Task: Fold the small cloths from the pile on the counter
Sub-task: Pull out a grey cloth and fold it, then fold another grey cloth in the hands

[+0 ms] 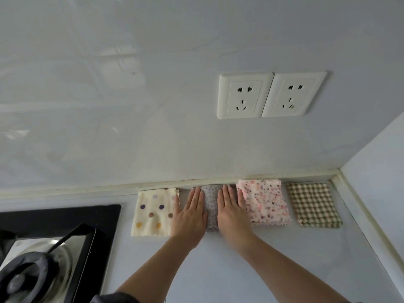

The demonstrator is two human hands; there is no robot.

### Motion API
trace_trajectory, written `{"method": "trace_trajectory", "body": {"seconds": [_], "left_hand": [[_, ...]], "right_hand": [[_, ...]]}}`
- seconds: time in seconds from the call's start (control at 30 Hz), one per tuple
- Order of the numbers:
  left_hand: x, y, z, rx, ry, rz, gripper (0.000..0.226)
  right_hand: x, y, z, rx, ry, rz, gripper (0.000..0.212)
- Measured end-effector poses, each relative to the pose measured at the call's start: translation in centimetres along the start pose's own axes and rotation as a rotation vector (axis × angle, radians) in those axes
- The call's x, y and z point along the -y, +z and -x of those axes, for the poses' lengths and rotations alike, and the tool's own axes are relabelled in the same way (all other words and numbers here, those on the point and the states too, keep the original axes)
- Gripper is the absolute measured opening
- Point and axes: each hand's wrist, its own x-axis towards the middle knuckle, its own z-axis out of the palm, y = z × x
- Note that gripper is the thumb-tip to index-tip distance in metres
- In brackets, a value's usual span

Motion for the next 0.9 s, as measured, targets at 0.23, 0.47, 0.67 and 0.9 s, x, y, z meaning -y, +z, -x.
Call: {"method": "trace_trajectory", "body": {"seconds": [0.23,0.47,0.67,0.9], "left_hand": [[-0.4,-3.4,0.9,0.131,-0.072,0.049,0.062],[4.2,-5.8,14.3,-0.236,-0.079,0.508,0.042],[10.8,-7.0,28.0,-0.309,-0.087,0.671,0.031],[21.0,-7.6,44.4,-0.372,-0.186,0.794,0.031]], "right_hand": [[0.6,-3.8,0.0,0.154,0.070,0.058,0.062],[6.5,-7.2,9.5,-0.279,0.066,-0.637,0.052],[16.7,-8.6,19.1,-0.221,0.063,-0.918,0.047],[31.9,-9.8,28.1,-0.224,0.020,-1.008,0.040]]}}
